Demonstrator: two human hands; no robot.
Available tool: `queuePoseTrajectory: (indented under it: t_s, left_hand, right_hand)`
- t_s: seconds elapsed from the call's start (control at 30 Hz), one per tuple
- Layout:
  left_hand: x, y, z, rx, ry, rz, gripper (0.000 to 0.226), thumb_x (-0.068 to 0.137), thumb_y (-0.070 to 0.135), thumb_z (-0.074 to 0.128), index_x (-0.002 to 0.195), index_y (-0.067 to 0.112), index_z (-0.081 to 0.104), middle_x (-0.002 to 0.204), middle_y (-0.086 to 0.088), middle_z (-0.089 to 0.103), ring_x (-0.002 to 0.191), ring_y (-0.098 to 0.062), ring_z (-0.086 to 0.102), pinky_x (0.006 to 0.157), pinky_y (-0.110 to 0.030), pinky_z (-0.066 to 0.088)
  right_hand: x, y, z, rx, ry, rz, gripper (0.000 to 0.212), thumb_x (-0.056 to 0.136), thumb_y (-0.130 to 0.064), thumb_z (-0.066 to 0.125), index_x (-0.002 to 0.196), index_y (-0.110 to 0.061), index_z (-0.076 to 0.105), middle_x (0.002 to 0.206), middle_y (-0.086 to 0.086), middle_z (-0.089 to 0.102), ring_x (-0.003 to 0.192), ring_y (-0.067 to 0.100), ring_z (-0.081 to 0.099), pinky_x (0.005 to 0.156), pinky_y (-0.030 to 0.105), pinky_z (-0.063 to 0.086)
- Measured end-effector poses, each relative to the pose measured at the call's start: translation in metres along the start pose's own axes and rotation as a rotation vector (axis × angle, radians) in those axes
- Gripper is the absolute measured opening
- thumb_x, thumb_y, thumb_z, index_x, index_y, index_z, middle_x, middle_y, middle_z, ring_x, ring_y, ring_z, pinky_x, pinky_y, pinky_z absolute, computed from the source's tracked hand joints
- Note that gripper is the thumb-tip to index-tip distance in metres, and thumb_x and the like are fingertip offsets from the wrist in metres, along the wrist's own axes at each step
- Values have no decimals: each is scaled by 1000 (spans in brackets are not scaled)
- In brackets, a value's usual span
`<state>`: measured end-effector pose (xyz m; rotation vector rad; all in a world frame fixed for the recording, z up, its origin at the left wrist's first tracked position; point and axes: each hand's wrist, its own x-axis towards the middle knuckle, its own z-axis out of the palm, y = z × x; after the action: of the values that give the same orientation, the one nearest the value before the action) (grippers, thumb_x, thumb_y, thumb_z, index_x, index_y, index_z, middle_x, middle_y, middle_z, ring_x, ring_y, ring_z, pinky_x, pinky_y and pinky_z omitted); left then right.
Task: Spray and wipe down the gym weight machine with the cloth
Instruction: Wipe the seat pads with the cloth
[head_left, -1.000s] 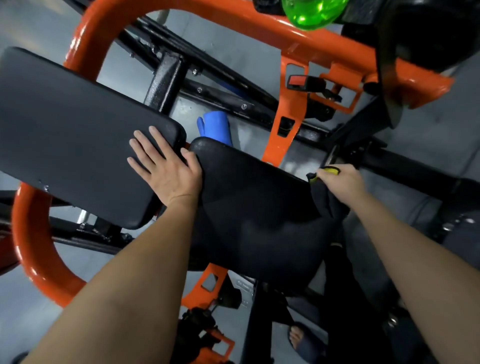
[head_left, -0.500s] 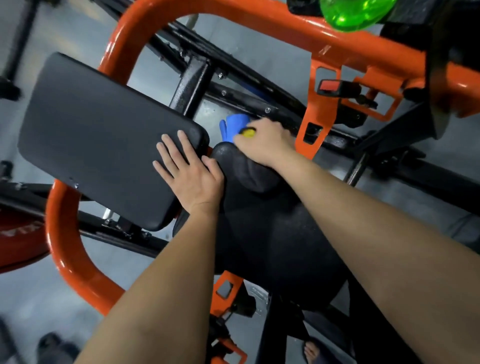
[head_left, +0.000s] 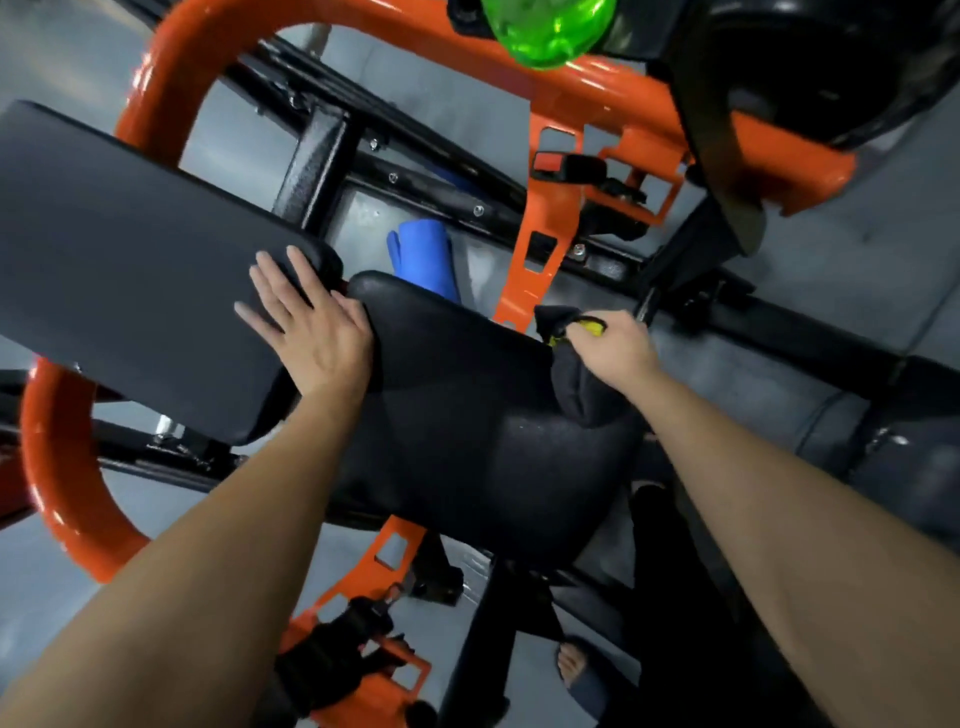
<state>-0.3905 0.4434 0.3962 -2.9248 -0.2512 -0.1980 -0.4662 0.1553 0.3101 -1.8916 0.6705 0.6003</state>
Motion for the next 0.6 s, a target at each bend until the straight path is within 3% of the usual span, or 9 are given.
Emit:
queuePoseTrajectory:
  t_s: [0.1, 0.2, 0.3, 0.4, 0.5, 0.6]
  left_hand:
    - [-34, 22, -5, -46, -103, 368, 71, 103, 39, 40, 160, 2, 21, 166, -30, 9, 156, -43, 6, 119, -71, -1]
    - [-82, 48, -3, -60, -343, 662, 106, 89, 80, 42, 163, 11, 11, 169, -23, -4, 157, -37, -9, 117, -70, -9]
    - [-111, 74, 1, 4, -518, 584, 147, 59, 103, 44, 162, 15, -12, 165, -22, -24, 152, -41, -26, 114, -69, -17]
    - [-111, 83, 5, 111, -589, 512, 164, 45, 102, 57, 155, 18, -32, 159, -25, -37, 146, -46, -35, 111, -72, -19]
    - [-111, 87, 9, 121, -592, 501, 168, 41, 99, 62, 155, 18, -31, 160, -29, -31, 147, -50, -28, 110, -75, -16]
    - [-111, 84, 11, 92, -602, 473, 168, 40, 99, 63, 157, 17, -27, 161, -30, -26, 149, -52, -23, 108, -75, -16]
  right_hand:
    - [5, 37, -13, 93, 53, 118, 25, 94, -34, 62, 95, -13, 75, 86, 6, 64, 92, 27, 62, 78, 34, 45]
    - [6, 44, -16, 189, 88, 201, 21, 92, -35, 64, 99, -18, 75, 95, 5, 66, 93, 25, 61, 85, 33, 50]
    - [11, 57, -15, 332, 149, 273, 25, 85, -37, 66, 91, -14, 71, 89, 4, 69, 92, 26, 68, 74, 30, 49]
    - [0, 72, -19, 574, 222, 347, 15, 92, -29, 66, 94, -14, 68, 90, 1, 69, 89, 20, 67, 70, 27, 47]
    - [-19, 110, -15, 878, 172, 486, 16, 90, -30, 71, 93, -15, 67, 82, 2, 68, 75, 17, 66, 61, 25, 51]
    - [-32, 146, 11, 938, 88, 565, 47, 70, -47, 81, 101, -15, 66, 87, 4, 68, 79, 20, 68, 58, 27, 54]
